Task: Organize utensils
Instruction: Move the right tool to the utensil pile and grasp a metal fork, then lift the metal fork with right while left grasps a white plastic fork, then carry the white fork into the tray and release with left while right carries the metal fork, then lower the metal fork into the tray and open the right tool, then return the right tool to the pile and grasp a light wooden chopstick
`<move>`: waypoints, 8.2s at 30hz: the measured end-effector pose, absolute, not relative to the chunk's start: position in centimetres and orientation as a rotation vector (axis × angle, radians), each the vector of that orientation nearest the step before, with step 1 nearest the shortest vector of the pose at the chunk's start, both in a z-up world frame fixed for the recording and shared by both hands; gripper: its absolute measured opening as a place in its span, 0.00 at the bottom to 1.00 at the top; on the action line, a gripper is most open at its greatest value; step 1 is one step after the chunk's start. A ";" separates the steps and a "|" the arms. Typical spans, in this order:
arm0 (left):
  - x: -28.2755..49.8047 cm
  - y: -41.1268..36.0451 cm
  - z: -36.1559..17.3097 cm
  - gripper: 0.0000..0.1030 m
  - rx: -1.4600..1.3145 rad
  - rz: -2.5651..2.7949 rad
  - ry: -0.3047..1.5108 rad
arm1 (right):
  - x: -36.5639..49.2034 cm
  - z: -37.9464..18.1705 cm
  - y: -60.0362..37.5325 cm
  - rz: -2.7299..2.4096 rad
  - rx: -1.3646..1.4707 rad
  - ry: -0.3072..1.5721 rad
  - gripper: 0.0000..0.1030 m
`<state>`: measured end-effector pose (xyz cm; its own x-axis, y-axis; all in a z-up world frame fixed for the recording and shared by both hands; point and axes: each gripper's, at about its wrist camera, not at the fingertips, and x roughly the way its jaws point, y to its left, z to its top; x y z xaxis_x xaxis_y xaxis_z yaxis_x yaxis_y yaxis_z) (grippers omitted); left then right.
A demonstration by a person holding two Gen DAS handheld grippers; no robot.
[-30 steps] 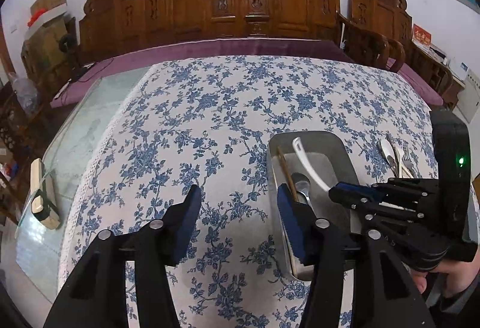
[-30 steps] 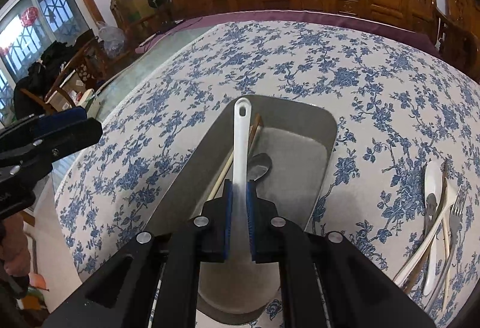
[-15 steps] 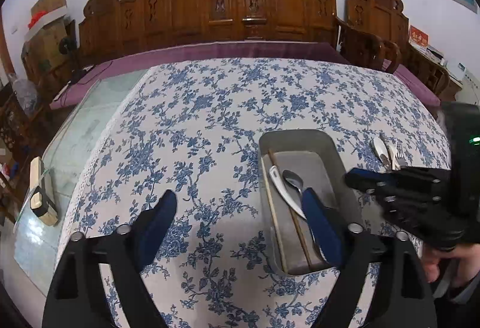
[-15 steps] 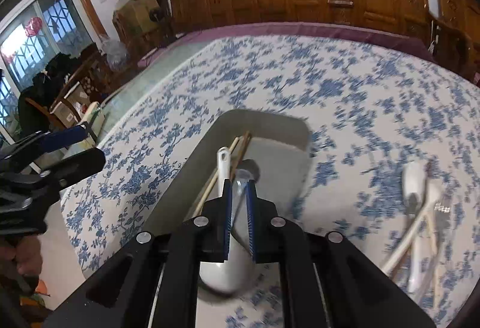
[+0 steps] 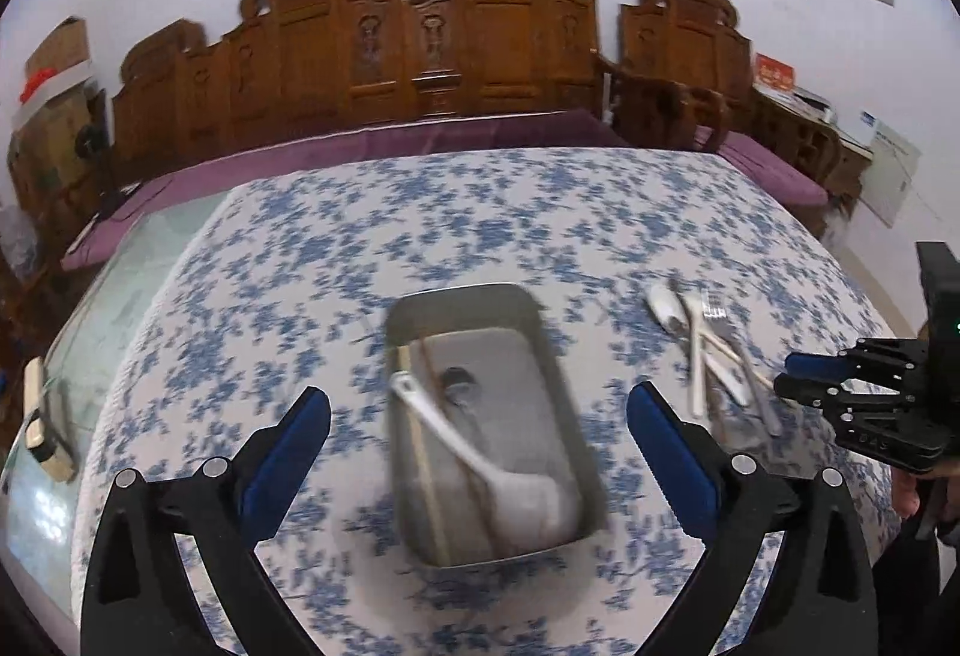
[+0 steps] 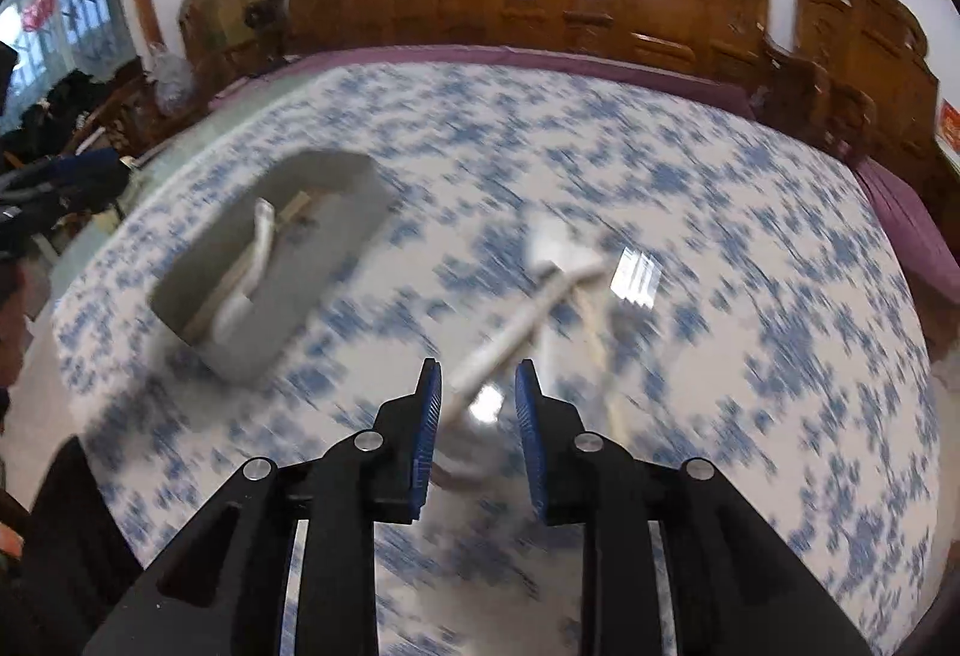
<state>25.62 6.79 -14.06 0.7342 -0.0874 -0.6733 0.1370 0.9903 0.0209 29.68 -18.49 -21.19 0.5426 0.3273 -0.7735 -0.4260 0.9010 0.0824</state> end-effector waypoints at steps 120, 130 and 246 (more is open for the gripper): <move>36.5 -10.4 -20.4 0.06 0.147 -0.306 0.950 | 32.1 -23.7 -24.5 0.396 0.019 0.956 0.08; 34.4 -6.1 -16.3 0.06 0.126 -0.285 0.885 | 31.8 -20.0 -20.9 0.430 -0.011 0.907 0.08; 22.8 6.9 -14.8 0.61 0.051 -0.171 0.797 | 26.7 -19.1 -17.8 0.452 -0.138 0.789 0.28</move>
<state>22.83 6.90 -14.77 0.6862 -0.1330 -0.7152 0.1717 0.9850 -0.0185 26.74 -17.80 -19.11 0.6146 0.3402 -0.7117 -0.4414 0.8961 0.0471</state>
